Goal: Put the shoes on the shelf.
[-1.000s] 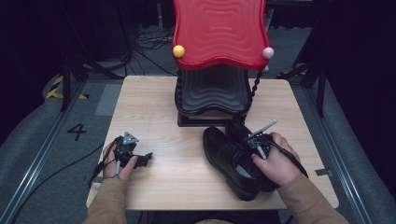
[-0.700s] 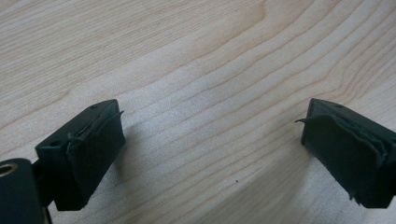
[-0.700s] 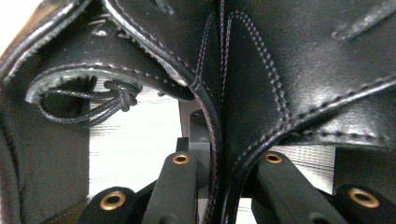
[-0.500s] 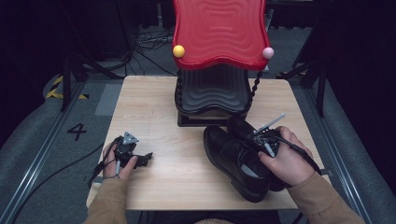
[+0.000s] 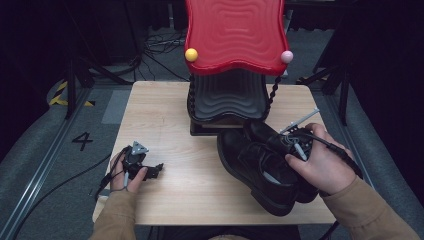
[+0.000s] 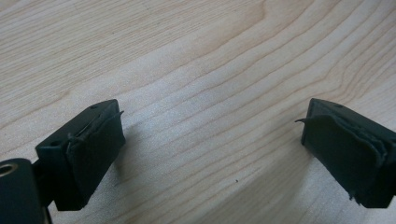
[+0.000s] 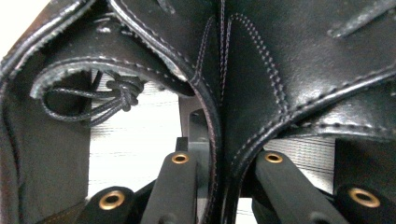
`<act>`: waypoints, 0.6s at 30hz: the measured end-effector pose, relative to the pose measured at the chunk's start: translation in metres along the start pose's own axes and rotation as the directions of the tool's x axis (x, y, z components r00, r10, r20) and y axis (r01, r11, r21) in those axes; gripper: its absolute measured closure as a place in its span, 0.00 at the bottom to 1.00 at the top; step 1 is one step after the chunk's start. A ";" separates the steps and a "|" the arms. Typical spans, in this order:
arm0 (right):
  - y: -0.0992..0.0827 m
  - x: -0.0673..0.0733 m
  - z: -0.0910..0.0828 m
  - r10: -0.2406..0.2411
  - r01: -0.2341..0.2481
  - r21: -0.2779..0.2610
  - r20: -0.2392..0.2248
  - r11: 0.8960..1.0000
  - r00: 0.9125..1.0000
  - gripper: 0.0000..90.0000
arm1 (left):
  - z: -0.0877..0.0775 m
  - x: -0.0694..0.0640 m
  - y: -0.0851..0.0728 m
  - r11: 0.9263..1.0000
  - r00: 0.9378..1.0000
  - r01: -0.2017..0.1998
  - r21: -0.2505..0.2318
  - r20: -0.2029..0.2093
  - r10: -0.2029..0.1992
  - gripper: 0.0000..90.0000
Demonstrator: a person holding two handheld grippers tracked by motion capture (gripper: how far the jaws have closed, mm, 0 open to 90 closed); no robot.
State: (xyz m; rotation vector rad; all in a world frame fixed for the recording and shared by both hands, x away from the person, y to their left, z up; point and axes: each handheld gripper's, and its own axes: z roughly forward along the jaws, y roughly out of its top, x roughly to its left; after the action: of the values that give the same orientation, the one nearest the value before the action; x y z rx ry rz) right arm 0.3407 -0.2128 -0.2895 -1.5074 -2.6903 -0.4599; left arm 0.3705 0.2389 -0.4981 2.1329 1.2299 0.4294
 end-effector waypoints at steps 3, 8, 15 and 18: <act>0.002 0.001 -0.012 -0.009 0.010 -0.008 0.003 1.000 1.000 0.91 | 0.000 0.000 0.000 1.000 1.000 0.001 0.000 0.000 -0.001 0.07; 0.007 0.003 -0.028 -0.011 0.011 -0.018 0.006 1.000 1.000 0.91 | 0.000 0.000 0.000 1.000 1.000 0.000 0.000 0.000 0.000 0.07; 0.016 0.003 -0.057 -0.010 0.010 -0.044 0.015 0.999 1.000 0.91 | 0.000 0.000 0.000 1.000 1.000 0.000 0.000 0.000 0.000 0.07; 0.018 0.003 -0.067 -0.015 0.016 -0.054 0.022 0.998 1.000 0.91 | 0.000 0.000 0.000 1.000 1.000 0.000 0.000 0.001 0.000 0.07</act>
State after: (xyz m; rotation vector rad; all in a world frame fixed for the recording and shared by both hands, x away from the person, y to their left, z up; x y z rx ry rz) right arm 0.3458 -0.2192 -0.2203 -1.5148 -2.7291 -0.5240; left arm 0.3705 0.2389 -0.4981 2.1329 1.2295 0.4290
